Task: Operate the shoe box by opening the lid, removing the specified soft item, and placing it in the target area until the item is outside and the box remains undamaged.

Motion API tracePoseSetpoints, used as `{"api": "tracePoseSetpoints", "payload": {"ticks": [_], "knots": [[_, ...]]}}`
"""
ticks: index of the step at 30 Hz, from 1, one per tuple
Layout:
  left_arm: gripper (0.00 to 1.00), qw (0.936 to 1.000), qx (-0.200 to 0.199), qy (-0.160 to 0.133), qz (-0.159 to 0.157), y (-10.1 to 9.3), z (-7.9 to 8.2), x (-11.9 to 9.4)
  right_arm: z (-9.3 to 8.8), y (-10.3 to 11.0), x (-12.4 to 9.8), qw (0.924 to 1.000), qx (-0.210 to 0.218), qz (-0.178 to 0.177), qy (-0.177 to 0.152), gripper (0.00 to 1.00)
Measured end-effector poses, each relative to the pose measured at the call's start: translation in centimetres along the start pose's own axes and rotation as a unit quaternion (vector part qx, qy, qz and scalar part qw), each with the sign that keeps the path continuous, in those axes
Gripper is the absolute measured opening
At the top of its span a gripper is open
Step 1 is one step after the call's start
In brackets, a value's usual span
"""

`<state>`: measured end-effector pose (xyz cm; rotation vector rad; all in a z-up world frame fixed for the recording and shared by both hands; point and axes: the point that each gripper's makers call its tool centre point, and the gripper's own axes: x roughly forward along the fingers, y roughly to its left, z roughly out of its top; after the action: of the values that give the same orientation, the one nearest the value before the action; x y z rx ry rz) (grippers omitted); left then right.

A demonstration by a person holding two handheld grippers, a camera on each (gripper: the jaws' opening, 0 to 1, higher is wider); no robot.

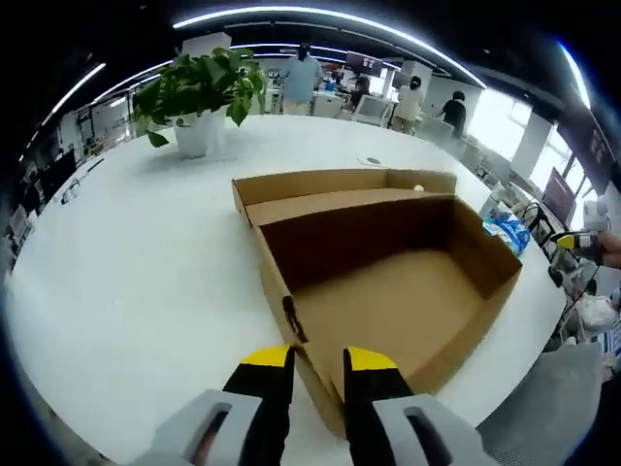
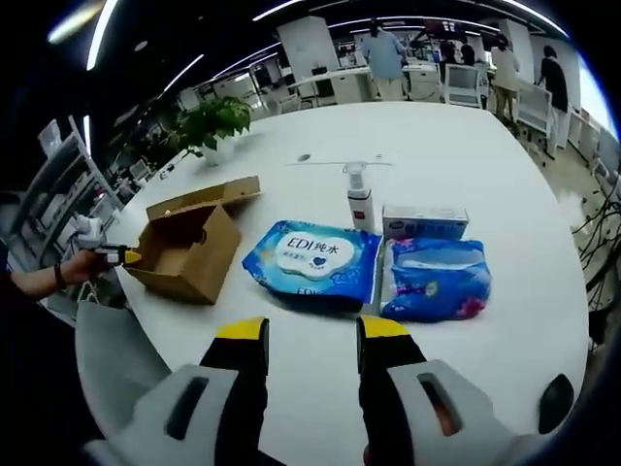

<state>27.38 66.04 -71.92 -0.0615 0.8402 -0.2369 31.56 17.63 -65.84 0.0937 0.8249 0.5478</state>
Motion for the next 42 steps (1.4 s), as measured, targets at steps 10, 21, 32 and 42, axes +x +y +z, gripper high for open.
{"api": "tracePoseSetpoints", "payload": {"ticks": [10, 21, 32, 42], "knots": [[0.16, 0.9986, 0.049, 0.014, -0.016, 0.0, -0.5, 0.1, 0.5, 3.3, 2.5, 0.9996, 0.006, 0.026, -0.006, 0.34], [0.16, 0.9984, 0.045, 0.004, -0.032, -0.9, -1.2, 0.0, 0.9, 6.6, 5.7, 0.9987, 0.003, 0.051, 0.005, 0.33], [0.16, 0.9991, 0.009, -0.011, -0.039, -1.4, -1.5, -0.2, 3.1, 8.6, 9.8, 0.9982, 0.003, 0.059, 0.005, 0.32], [0.16, 0.9987, -0.018, -0.018, -0.043, -1.3, -1.4, -0.2, 6.2, 9.9, 13.6, 0.9971, 0.046, 0.059, -0.013, 0.34]]}}
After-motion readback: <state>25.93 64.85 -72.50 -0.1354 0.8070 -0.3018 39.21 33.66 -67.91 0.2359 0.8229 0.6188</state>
